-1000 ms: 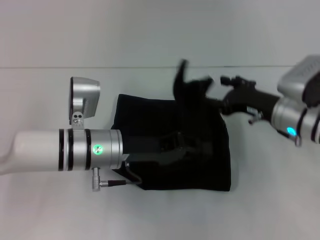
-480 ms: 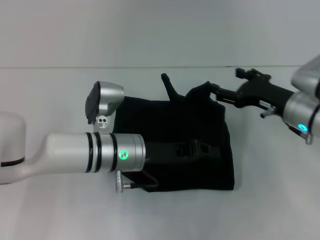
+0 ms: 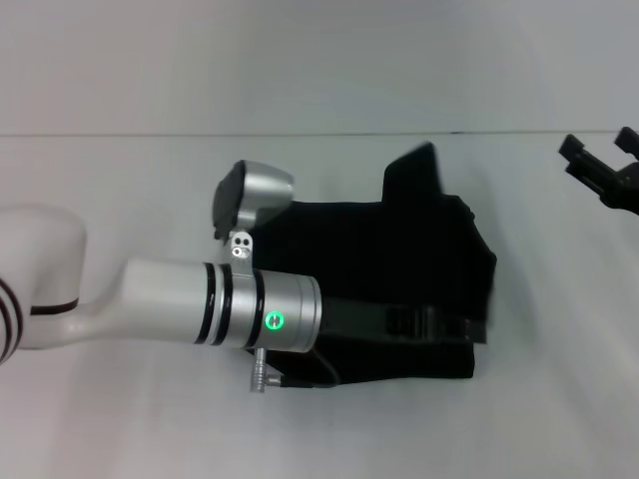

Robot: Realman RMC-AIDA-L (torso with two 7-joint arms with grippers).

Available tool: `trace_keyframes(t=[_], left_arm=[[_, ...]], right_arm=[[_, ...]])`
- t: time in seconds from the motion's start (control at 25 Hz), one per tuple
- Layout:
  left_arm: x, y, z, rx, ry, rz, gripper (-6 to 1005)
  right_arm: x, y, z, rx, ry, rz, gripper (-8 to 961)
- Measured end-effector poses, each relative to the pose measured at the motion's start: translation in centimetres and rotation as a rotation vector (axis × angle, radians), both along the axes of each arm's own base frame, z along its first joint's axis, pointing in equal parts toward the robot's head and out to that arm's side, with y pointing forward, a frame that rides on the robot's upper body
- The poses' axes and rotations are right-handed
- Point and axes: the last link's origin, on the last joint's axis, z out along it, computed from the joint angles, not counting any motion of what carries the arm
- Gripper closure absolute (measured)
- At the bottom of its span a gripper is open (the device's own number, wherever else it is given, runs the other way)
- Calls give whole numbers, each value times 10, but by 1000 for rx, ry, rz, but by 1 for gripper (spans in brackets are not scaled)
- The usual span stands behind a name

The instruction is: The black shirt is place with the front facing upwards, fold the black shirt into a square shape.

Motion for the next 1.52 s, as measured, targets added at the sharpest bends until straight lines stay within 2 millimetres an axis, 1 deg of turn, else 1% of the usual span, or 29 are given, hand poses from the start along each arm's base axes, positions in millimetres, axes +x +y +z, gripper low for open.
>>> trace_keyframes(t=[0.04,0.16,0.28,0.36,0.48,0.64,0.72,0.8,0.92,1.08,1.24,1.36,1.4,1.44,1.52], left_arm=[[3,-1,-1,-11,10,-40,856],[7,-4,-5,-36,50,-105,747],[6,-3,-4,-20,44,-105,632],[5,-1,1,5,7,-93,554],[4,-3,17,41,-87,-118,448],[-3,-8,45,103,-195,-178,340],[-12,-11,59,146,-217,-205,340],[-24,-17,71,199,-217,-254,340],[-41,-29,83,301,-194,-372,341],[-63,-36,94,468,-156,-437,341],[-78,-39,103,610,-133,-448,342],[-85,-40,106,643,-119,-430,342],[-87,-41,106,651,-114,-418,342],[-89,-41,107,658,-111,-408,342],[-94,-41,109,680,-99,-389,342]], right_arm=[[4,-5,1,12,16,-11,22],[8,-8,0,10,20,-21,22],[10,-12,-3,-1,21,-26,23],[10,-15,-5,-9,26,-26,23],[8,-19,-9,-38,53,-13,23],[-3,-27,-13,-167,156,50,22],[-10,-31,-12,-262,220,75,22],[-12,-30,-9,-351,284,57,22],[-12,-20,0,-468,385,-42,22],[-16,1,5,-594,513,-216,22],[-30,13,-3,-657,556,-273,23],[-40,18,-16,-691,561,-289,23],[-41,19,-18,-697,560,-300,23],[-43,20,-26,-712,554,-326,23],[-44,21,-30,-722,547,-333,23]])
